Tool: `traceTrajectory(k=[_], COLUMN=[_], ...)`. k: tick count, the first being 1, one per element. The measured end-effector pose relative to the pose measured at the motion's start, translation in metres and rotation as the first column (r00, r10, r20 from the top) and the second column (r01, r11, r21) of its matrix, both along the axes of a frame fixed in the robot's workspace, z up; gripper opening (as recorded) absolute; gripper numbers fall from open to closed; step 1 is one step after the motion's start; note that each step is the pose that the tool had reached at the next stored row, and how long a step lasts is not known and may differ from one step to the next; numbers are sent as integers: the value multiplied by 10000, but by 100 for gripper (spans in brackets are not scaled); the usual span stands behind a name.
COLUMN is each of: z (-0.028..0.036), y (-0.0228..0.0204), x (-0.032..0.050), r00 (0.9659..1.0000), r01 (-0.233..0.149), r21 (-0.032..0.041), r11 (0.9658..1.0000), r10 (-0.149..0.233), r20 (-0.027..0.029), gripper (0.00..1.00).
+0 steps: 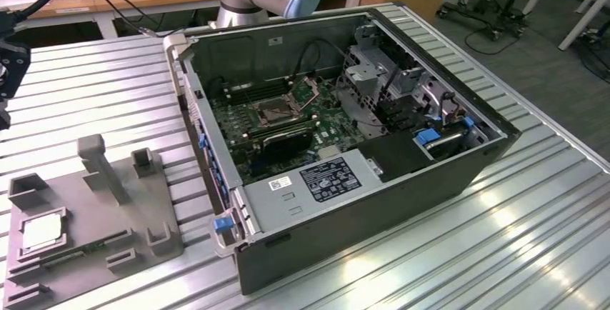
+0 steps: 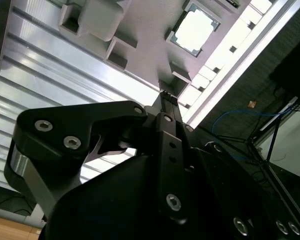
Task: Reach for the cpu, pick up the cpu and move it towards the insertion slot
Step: 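Reach for the cpu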
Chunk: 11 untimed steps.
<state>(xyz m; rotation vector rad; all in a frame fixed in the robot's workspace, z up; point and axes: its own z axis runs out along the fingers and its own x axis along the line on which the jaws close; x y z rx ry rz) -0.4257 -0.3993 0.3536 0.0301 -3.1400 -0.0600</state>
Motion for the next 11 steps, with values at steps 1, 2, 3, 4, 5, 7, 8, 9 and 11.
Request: traceTrajectory(k=[1, 2, 3, 4, 5, 7, 8, 9, 11], z=[-1, -1, -2, -2, -2, -3, -3, -3, -3], y=[0, -1, -2, -2, -2, -2, -2, -2, -2], x=[-6, -11, -16, -18, -22, -32, -37, -42, -56], r00=[10000, 10000, 10000, 10000, 10000, 10000, 10000, 10000, 10000], r01=[1, 1, 1, 0, 1, 1, 1, 1, 2], r21=[0, 0, 0, 1, 0, 0, 0, 0, 0], r11=[10000, 10000, 10000, 10000, 10000, 10000, 10000, 10000, 10000], r10=[-1, -1, -1, 0, -1, -1, -1, -1, -2], r20=[0, 0, 1, 1, 0, 0, 1, 1, 1], gripper=[10, 10, 10, 10, 10, 10, 10, 10, 10])
